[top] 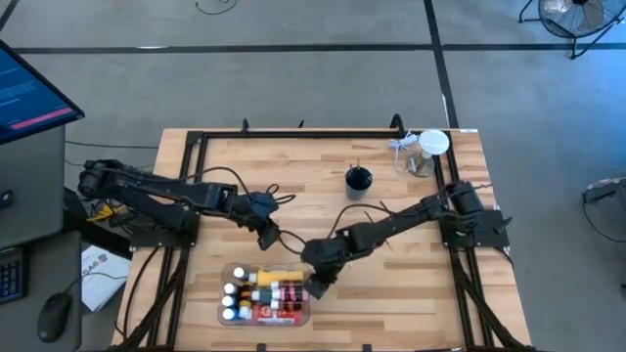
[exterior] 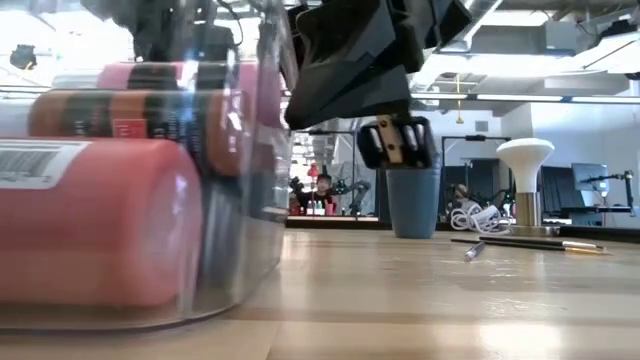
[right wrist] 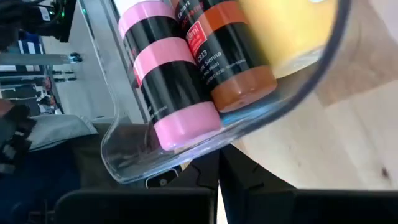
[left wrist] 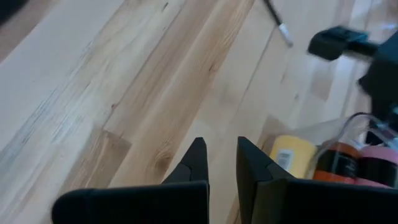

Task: Pick & Place Paint Supplies
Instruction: Move the transparent bin to the bottom left of the table

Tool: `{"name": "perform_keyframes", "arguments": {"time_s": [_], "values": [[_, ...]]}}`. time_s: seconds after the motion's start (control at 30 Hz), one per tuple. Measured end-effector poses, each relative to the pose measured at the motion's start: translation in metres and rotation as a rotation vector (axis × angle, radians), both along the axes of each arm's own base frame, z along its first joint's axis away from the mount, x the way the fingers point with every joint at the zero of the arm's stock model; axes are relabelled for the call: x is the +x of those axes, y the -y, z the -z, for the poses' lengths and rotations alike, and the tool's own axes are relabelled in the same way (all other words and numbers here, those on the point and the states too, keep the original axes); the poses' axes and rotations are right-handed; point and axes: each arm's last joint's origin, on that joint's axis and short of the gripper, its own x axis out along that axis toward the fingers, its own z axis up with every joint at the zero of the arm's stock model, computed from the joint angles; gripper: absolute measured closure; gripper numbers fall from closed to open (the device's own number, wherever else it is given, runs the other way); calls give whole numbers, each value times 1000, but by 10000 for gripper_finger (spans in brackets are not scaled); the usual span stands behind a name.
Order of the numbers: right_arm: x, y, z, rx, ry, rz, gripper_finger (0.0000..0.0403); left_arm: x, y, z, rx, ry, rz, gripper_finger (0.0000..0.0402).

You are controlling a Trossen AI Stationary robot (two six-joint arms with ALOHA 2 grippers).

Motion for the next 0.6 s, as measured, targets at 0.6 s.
{"name": "perform_keyframes", "arguments": {"time_s": [0.6], "values": [[11,17,-7,-58,136,-66,403,-28,25,51,-164,-147,132,401]]}}
